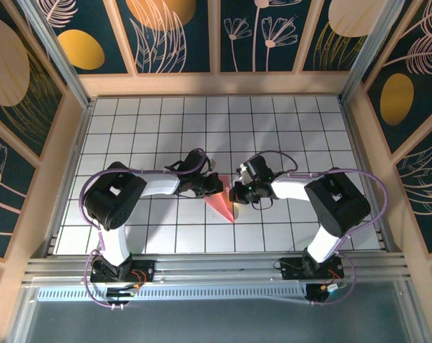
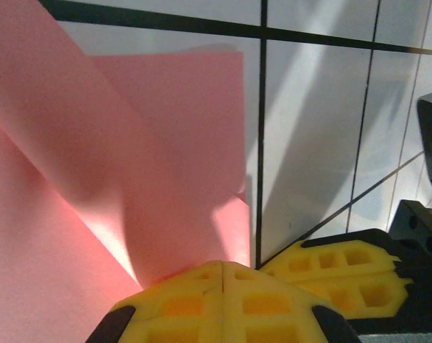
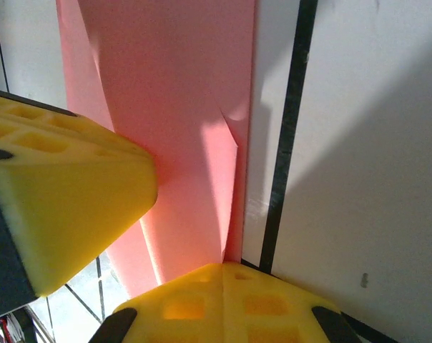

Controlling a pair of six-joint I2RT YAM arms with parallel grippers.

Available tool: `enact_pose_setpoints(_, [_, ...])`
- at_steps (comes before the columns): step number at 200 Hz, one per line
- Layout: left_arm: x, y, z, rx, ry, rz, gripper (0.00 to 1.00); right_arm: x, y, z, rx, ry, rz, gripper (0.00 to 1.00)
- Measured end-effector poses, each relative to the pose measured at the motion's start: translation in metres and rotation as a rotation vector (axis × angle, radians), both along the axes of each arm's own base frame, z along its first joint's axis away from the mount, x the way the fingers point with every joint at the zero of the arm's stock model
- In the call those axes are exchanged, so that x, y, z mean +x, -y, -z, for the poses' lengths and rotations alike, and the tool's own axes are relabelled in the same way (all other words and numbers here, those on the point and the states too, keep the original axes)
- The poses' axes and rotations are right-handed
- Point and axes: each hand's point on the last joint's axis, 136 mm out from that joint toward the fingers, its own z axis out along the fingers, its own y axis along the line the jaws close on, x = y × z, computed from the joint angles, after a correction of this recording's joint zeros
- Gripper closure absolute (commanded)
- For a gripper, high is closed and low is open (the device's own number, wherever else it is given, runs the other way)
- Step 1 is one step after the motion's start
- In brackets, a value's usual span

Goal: Fold a paper plane with a square sheet of paper (fold left side to right side)
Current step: Fourth fold the wing at the center of the table.

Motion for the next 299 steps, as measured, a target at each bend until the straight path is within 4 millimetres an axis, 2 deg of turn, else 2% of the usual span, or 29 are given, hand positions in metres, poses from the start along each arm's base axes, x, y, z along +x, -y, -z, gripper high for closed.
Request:
enact_pose_setpoints(64, [0.001, -0.007, 0.010, 0.051, 0.001, -0.012, 0.97, 0.000, 0.000, 0.001, -0.012, 0.000, -0.012, 1.00])
enact_pose_setpoints(200, [0.002, -0.008, 0.011, 0.058, 0.004, -0.017, 1.00, 0.001, -0.001, -0.001, -0.014, -0.006, -0.020, 1.00])
enact_pose_setpoints(252, [0.002, -0.008, 0.012, 0.057, 0.006, -0.017, 1.00, 0.002, -0.001, -0.006, -0.009, -0.005, -0.010, 0.87])
enact_pose_setpoints(280, [0.002, -0.008, 0.012, 0.056, 0.007, -0.017, 1.00, 0.004, 0.001, -0.019, 0.007, 0.007, 0.010, 0.77])
enact_pose_setpoints(299, [0.002, -0.008, 0.012, 0.056, 0.007, -0.017, 1.00, 0.006, 0.006, -0.029, 0.011, 0.019, 0.026, 0.75])
